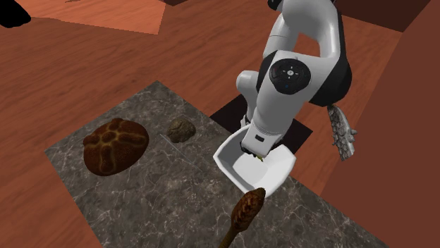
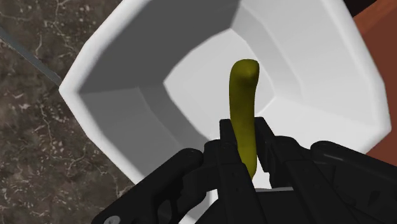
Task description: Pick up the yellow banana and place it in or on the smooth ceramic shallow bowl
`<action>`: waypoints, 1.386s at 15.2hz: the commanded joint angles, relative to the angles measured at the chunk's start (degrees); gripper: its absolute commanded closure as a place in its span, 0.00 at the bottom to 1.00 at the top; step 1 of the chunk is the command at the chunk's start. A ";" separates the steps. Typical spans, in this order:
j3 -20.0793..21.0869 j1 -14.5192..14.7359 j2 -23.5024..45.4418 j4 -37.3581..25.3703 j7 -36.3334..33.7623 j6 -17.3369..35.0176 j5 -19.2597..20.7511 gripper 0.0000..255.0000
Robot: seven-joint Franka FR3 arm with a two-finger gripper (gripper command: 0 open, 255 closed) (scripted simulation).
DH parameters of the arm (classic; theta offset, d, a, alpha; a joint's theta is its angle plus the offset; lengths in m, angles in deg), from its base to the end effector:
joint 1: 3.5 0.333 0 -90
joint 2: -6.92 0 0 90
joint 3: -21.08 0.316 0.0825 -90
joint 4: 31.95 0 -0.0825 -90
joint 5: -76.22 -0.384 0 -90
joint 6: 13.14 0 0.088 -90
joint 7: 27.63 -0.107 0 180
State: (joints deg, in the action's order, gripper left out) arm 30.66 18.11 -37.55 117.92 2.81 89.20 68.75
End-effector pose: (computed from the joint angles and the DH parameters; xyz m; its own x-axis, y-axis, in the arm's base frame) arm 0.2617 0.1741 0.4785 0.5448 0.8373 -0.0460 0.8367 -0.5464 -0.0371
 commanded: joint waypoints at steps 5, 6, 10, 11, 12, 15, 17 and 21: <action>0.47 0.15 0.72 3.84 0.15 4.58 -0.43 1.00; 0.47 0.15 0.74 3.84 0.15 4.59 -0.43 1.00; 0.47 0.15 0.74 3.84 0.15 4.59 -0.43 1.00; 0.47 0.15 0.74 3.84 0.15 4.59 -0.43 1.00; 0.47 0.15 0.74 3.83 0.15 4.58 -0.43 1.00; 0.47 0.15 0.74 3.83 0.15 4.58 -0.43 0.00; 0.47 0.15 0.74 3.83 0.15 4.58 -0.43 0.00; -0.19 -0.18 0.41 -1.74 0.05 -1.31 0.23 0.00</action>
